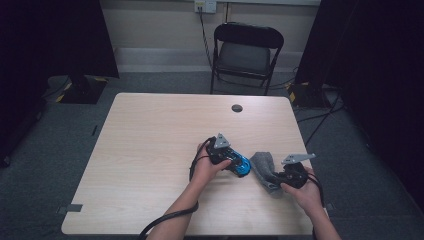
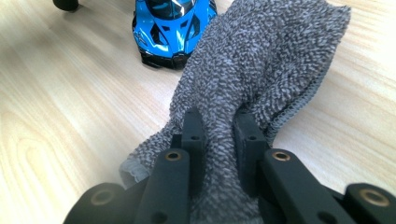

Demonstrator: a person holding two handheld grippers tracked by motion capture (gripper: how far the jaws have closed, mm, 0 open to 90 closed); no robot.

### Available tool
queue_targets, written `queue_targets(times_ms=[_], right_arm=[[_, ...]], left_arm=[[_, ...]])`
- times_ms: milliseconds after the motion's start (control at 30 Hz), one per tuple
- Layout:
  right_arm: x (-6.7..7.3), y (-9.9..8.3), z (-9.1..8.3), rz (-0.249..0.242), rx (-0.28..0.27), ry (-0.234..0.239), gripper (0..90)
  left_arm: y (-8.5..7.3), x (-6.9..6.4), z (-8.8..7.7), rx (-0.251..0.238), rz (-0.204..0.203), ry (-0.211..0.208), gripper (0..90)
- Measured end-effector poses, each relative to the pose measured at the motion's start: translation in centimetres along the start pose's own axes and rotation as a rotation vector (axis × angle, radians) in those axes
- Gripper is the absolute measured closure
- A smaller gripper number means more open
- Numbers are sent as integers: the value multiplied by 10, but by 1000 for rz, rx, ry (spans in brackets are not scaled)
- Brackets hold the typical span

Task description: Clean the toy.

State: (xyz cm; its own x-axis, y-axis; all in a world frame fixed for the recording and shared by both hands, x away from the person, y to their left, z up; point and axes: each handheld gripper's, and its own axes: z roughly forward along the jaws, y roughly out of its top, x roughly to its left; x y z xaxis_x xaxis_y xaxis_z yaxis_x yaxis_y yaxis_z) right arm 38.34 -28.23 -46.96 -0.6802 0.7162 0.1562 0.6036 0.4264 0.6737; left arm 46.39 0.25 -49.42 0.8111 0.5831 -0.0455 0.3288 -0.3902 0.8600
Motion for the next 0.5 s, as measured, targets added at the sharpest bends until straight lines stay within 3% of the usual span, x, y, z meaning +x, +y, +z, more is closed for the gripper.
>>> queue_targets(times_ms=[267, 500], right_arm=[[-2, 0, -14, 19, -40, 11, 774], [-7, 10, -22, 44, -84, -36, 773]], left_arm=[[0, 0, 0, 0, -3, -1, 167], [1, 0, 0, 4, -1, 1, 168]])
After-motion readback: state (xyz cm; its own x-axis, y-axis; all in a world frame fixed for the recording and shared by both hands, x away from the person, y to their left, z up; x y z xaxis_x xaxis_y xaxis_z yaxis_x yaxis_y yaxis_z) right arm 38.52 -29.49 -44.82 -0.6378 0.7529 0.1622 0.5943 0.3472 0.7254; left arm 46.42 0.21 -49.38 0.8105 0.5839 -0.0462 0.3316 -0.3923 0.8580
